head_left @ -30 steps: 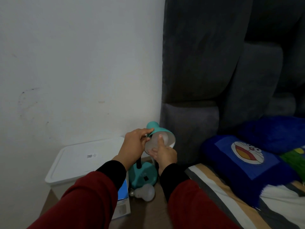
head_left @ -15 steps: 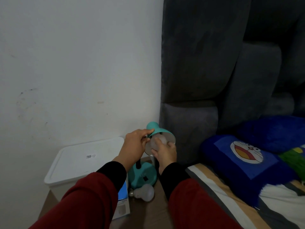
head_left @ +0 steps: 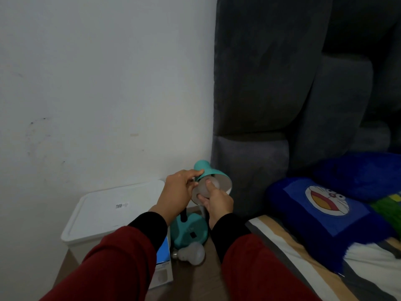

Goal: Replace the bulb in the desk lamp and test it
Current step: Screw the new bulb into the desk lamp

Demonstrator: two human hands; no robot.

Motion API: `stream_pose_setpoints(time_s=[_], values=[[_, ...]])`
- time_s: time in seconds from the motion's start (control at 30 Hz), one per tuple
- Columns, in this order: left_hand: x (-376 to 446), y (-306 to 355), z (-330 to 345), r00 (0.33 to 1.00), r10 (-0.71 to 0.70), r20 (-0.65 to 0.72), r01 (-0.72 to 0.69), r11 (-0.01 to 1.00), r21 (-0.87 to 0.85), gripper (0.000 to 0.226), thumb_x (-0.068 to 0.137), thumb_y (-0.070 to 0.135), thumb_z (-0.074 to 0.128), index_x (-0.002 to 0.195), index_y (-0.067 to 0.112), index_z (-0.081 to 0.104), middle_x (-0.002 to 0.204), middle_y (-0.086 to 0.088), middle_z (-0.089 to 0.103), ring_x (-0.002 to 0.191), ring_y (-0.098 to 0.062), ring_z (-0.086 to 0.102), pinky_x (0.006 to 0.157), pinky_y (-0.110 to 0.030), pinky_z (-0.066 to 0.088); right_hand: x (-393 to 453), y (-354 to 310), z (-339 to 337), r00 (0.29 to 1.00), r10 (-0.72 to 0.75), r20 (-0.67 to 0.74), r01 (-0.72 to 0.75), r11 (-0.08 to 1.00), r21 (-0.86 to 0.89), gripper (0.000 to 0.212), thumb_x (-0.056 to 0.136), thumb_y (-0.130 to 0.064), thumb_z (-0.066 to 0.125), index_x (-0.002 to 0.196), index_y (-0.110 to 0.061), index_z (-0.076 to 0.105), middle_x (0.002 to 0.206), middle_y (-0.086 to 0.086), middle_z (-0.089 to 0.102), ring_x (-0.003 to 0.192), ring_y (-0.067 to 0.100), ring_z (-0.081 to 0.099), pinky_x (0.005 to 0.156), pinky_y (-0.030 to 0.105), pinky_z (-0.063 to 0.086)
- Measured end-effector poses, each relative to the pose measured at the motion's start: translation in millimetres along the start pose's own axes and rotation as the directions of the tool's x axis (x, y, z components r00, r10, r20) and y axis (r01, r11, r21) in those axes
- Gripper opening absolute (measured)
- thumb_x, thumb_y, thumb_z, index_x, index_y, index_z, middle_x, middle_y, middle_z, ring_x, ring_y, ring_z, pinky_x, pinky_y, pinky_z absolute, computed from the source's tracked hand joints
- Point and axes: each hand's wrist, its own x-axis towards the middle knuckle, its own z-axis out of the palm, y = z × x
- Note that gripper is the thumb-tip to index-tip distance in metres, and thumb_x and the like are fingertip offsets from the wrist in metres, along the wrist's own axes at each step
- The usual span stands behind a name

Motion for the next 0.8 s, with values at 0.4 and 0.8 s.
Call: stream_pose_setpoints(time_s=[0.4, 0.8], values=[[-2.0, 4.9, -2.4, 0.999, -0.025, 0.040, 0.025, 1.000, -0.002, 0.039, 0.085, 0.000, 0.059, 0.119, 0.017, 0.063, 0.113, -0.012, 0.067, 0.100, -0.022, 0.064, 0.086, -0.006, 0.037, 7.8, -2.5, -7.8, 0.997, -0.057, 0.050, 0.072, 0.925, -0.374, 0.064, 0.077, -0.031, 0.074, 0.128, -0.004, 0.048, 0.102, 0.010, 0.063, 0.083, 0.021, 0.066, 0.080, 0.036, 0.059], [-13.7, 15.4, -18.2, 0.970, -0.194, 0.149, 0.168, 0.971, 0.170, 0.048, 0.092, 0.014, 0.051, 0.139, 0.014, 0.039, 0.130, -0.016, 0.054, 0.120, -0.027, 0.051, 0.102, -0.026, 0.035, -13.0, -35.4, -20.0, 0.978, -0.143, 0.149, 0.186, 0.293, -0.938, 0.055, 0.083, -0.029, 0.065, 0.130, -0.002, 0.052, 0.131, 0.015, 0.057, 0.118, 0.028, 0.057, 0.085, 0.022, 0.044]])
